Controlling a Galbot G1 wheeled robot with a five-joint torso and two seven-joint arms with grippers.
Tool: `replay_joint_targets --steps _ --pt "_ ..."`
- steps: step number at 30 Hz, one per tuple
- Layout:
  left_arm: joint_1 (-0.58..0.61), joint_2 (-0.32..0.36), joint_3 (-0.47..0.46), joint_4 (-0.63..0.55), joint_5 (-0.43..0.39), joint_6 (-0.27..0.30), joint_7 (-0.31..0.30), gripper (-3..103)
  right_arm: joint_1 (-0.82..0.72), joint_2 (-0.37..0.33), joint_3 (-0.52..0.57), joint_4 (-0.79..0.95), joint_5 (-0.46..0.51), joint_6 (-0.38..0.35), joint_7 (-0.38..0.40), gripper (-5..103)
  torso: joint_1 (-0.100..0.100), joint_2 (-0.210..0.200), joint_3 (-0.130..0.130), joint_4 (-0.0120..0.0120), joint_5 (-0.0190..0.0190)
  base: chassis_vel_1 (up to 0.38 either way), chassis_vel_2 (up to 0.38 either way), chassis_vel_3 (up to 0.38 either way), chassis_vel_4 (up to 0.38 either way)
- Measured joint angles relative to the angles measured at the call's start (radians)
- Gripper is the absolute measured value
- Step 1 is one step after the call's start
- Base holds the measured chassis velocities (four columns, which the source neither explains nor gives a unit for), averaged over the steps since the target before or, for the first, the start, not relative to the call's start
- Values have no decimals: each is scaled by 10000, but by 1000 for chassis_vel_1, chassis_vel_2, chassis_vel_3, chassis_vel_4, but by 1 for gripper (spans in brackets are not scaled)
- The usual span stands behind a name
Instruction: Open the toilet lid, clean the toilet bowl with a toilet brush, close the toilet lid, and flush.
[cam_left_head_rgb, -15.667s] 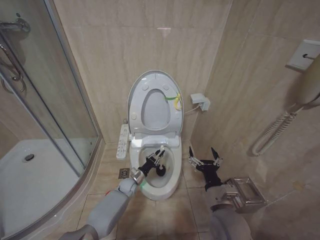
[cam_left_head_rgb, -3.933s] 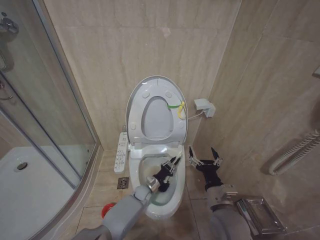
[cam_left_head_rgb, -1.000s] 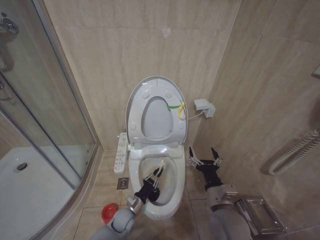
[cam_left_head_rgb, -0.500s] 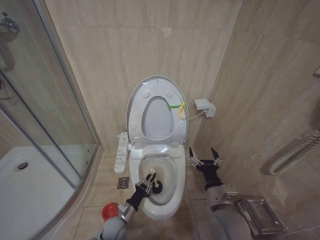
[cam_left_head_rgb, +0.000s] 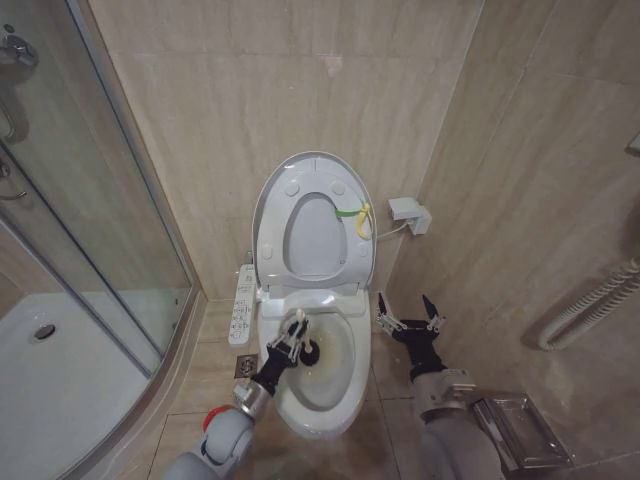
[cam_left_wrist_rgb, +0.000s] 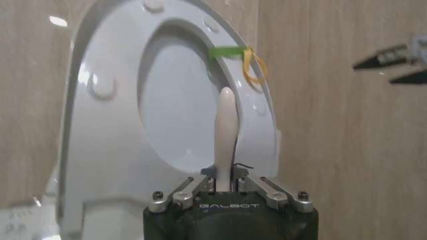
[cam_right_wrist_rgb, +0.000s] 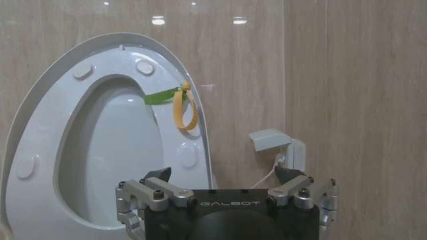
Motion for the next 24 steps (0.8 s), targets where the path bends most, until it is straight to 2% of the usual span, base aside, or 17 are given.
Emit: replay_joint_targets --steps 4,9,24 --pt "394 200 -255 -885 296 202 -257 15 0 0 0 0 0 0 0 100 0 0 0 1 0 0 0 0 0" --pt "900 346 -461 -1430 464 204 -273 15 0 0 0 -1 -1 0 0 100 -1 1 -1 3 0 0 0 0 0" --pt "1583 402 -903 -2141 594 164 -272 15 0 0 0 0 0 0 0 100 -1 1 0 1 0 0 0 0 0"
